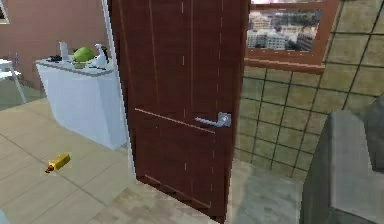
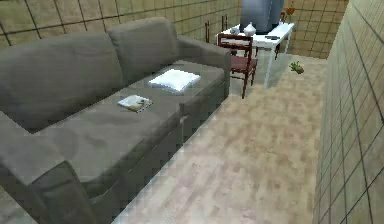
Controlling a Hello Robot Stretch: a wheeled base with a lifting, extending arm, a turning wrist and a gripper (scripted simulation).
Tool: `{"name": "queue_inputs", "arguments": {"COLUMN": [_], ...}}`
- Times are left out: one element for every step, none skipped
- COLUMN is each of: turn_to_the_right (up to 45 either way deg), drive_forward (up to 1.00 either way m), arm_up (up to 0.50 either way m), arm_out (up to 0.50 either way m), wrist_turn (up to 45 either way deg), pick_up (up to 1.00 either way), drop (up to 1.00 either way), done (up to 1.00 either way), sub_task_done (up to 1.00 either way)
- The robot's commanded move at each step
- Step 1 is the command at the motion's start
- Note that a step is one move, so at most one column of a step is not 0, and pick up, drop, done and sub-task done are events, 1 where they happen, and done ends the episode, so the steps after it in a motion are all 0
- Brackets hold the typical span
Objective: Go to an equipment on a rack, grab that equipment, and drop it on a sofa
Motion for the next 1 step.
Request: {"name": "queue_inputs", "arguments": {"turn_to_the_right": [30.0], "drive_forward": [0.0], "arm_up": [0.0], "arm_out": [0.0], "wrist_turn": [0.0], "pick_up": [0.0], "drop": [0.0], "done": [0.0], "sub_task_done": [0.0]}}
